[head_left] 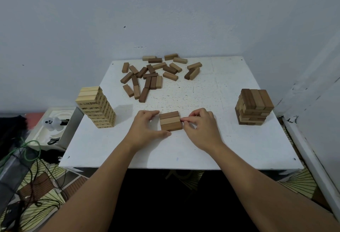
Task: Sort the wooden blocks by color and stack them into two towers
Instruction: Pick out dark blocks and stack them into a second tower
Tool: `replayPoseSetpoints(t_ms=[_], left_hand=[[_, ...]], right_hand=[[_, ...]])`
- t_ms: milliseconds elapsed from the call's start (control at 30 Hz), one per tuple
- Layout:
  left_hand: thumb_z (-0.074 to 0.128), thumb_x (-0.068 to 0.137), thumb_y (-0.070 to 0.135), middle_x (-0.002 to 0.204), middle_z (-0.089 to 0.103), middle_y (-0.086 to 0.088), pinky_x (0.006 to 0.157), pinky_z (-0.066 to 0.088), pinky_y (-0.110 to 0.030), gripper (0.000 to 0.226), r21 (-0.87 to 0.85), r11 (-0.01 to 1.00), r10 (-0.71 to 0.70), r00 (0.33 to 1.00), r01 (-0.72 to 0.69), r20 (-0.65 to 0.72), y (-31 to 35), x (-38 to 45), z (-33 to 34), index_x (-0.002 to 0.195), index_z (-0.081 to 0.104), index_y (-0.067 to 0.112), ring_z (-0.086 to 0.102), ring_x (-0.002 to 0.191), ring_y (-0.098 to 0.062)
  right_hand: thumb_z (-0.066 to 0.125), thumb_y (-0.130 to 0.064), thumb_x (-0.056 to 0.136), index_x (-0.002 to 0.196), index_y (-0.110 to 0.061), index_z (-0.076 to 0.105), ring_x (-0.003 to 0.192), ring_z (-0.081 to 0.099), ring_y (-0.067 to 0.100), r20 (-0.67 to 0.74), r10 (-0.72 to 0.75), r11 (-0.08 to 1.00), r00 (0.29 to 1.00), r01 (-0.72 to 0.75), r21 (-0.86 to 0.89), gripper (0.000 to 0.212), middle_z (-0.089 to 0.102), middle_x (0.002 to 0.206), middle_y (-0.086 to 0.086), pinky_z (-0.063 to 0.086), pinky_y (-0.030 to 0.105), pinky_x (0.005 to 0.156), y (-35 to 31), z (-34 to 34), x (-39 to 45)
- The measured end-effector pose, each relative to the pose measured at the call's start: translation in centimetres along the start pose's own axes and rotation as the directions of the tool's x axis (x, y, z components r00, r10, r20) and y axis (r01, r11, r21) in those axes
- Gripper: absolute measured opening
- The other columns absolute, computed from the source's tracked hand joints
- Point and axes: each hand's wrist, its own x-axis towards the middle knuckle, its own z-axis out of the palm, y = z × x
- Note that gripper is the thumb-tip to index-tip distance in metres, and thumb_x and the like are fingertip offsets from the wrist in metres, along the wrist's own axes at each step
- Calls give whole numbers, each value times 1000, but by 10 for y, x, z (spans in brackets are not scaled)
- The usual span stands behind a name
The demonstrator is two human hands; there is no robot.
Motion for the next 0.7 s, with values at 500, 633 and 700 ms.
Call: replayPoseSetpoints(t_ms=[500,633,700], left_hand=[[97,68,36,128,48,14,107,38,-27,77,-41,999,-7,999,9,42,-2,2,-5,137,64,28,48,125,-3],[96,68,37,128,48,15,107,37,-26,75,-41,999,2,998,1,56,-3,3,-4,136,64,29,48,125,-1],[96,68,36,128,48,15,107,37,-26,74,-51,999,2,998,1,61,-3,3,-5,135,65,30,47,124,0]], right_hand=[[67,-51,88,145,-45,53,125,31,12,215,10,991,977,19,-134,59,38,124,-18,13,23,110,-4,-11,3],[69,-53,85,150,-45,42,131,32,18,247,50,989,968,-13,-150,71,38,129,-13,17,32,115,-7,-14,8],[70,-54,84,155,-48,28,133,31,20,339,89,986,937,-35,-162,83,38,135,-9,16,37,117,-11,-21,15]])
